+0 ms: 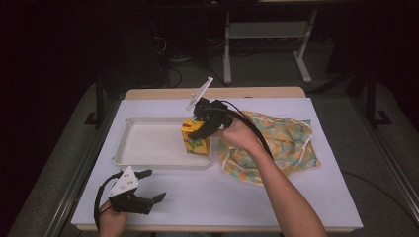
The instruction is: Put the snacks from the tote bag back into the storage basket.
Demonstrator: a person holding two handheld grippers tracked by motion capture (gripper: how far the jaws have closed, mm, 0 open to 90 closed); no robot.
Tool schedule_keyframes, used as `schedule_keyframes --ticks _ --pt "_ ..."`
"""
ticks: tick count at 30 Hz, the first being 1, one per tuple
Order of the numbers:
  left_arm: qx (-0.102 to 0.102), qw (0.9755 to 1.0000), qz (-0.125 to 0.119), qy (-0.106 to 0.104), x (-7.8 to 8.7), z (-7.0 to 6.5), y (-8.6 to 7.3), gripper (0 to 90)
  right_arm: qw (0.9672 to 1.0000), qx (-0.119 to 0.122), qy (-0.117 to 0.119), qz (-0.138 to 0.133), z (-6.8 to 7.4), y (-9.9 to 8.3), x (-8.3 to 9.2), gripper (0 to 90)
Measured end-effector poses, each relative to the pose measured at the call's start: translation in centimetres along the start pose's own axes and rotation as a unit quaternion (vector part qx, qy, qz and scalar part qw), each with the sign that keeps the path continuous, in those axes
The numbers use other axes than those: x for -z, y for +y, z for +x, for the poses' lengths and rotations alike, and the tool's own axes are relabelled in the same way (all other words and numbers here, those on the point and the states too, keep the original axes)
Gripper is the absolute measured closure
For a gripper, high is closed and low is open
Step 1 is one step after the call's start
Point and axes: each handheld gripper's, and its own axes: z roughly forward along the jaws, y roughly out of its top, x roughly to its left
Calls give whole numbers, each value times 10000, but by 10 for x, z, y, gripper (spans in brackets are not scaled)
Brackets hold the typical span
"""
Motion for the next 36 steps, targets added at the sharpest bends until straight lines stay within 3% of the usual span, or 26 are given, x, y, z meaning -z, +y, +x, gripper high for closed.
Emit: schedule_keyframes --ticks 17,36 --pt "20 10000 13 -3 0 0 0 133 9997 109 238 36 -1 9 -27 493" --pt "29 10000 30 2 -1 0 1 133 9995 170 263 89 -4 10 -43 492"
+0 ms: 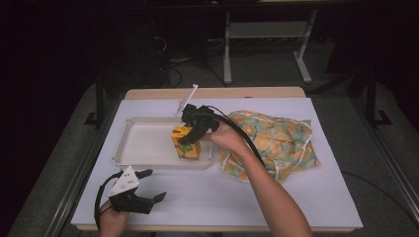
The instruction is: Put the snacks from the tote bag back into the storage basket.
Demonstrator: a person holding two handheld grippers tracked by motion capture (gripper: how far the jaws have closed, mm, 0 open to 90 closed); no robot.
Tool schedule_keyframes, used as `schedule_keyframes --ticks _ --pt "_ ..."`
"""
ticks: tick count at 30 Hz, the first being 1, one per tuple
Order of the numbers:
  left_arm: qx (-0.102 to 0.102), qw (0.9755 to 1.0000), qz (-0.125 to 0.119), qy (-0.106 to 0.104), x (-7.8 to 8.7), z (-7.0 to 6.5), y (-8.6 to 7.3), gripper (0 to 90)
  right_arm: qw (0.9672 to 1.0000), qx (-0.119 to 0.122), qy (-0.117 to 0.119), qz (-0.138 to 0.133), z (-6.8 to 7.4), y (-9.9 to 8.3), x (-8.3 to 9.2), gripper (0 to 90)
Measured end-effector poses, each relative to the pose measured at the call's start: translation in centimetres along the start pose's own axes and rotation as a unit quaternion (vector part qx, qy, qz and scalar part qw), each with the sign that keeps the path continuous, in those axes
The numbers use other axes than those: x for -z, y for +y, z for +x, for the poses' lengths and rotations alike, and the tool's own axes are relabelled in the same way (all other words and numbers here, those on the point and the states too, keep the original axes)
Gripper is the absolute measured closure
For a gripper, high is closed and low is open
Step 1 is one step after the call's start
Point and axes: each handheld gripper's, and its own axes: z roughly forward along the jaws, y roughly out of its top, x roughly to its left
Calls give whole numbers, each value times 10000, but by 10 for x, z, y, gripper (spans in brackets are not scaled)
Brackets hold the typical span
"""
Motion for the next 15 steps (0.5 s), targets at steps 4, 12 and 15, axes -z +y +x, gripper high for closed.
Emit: schedule_keyframes --ticks 4,12,15 --pt "7 10000 -17 4 0 0 0 133 10000 -6 -4 27 -1 0 -3 492" --pt "41 10000 -45 4 0 0 0 133 10000 19 58 65 -3 0 -10 492" --pt "46 10000 -41 4 0 0 0 133 9999 50 87 86 -4 0 -15 492"
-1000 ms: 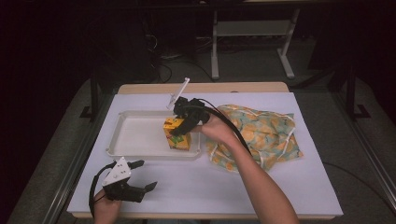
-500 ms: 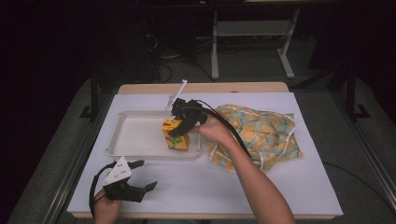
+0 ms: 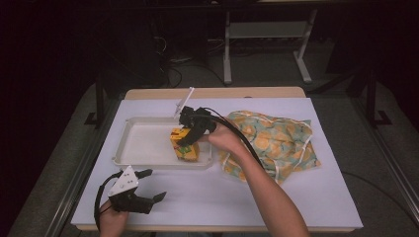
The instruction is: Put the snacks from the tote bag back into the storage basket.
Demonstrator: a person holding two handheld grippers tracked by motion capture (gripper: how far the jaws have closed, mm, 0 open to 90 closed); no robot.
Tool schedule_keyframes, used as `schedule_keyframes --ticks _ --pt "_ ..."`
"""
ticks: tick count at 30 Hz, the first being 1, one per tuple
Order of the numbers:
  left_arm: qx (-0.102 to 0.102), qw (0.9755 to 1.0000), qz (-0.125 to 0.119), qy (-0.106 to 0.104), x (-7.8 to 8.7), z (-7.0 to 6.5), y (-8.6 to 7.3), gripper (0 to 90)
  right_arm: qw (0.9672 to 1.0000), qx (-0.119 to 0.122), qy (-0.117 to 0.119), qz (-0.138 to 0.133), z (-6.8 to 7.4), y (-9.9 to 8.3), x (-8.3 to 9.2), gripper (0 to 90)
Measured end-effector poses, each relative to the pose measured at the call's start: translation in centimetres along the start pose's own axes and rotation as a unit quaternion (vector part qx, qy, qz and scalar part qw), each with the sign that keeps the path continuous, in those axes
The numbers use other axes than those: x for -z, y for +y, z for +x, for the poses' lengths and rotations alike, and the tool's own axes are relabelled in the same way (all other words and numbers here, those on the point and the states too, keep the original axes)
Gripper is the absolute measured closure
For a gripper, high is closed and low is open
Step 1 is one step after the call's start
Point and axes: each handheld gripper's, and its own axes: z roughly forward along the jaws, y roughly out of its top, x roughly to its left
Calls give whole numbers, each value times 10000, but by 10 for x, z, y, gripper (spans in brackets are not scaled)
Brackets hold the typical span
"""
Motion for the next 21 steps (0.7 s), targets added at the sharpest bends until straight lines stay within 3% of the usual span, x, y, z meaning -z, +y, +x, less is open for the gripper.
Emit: schedule_keyframes --ticks 21 --pt "-3 10000 9 4 0 1 0 133 9999 -10 99 78 -6 -4 -19 491"
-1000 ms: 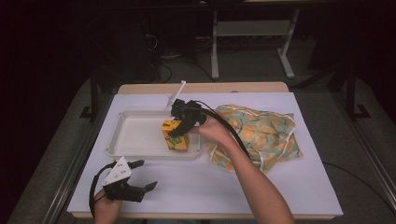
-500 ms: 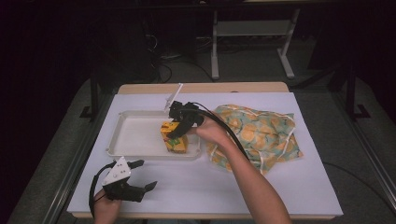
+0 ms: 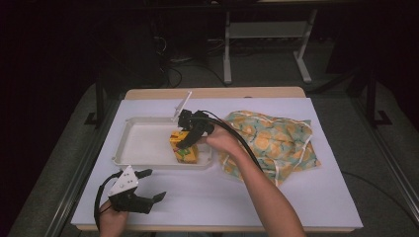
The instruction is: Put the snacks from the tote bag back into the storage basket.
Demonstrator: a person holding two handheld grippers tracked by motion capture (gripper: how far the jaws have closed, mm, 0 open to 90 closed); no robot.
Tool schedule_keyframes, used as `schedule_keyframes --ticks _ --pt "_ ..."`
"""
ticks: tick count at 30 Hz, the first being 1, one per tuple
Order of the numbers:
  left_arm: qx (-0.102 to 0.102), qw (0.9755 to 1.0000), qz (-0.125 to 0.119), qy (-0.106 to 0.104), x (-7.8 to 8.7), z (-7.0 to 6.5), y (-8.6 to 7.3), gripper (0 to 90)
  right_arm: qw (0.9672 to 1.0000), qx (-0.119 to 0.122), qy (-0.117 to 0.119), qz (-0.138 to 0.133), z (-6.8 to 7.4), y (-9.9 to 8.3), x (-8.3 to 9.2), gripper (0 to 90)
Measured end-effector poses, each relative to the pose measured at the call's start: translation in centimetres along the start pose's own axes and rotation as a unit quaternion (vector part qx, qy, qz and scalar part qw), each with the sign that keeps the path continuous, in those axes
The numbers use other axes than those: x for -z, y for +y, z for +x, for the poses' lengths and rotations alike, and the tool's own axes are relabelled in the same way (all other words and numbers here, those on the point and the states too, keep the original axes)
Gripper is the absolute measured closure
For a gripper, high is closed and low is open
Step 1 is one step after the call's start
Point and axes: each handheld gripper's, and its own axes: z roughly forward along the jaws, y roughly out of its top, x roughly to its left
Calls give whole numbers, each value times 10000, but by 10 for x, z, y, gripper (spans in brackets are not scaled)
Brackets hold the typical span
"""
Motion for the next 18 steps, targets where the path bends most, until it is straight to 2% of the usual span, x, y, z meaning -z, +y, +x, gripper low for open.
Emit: schedule_keyframes --ticks 9,18 --pt "0 10000 3 -2 0 0 0 133 9999 16 111 39 -3 -8 -8 489" --pt "1 10000 8 -11 -1 -1 0 133 9998 36 178 43 -4 -12 -7 486"
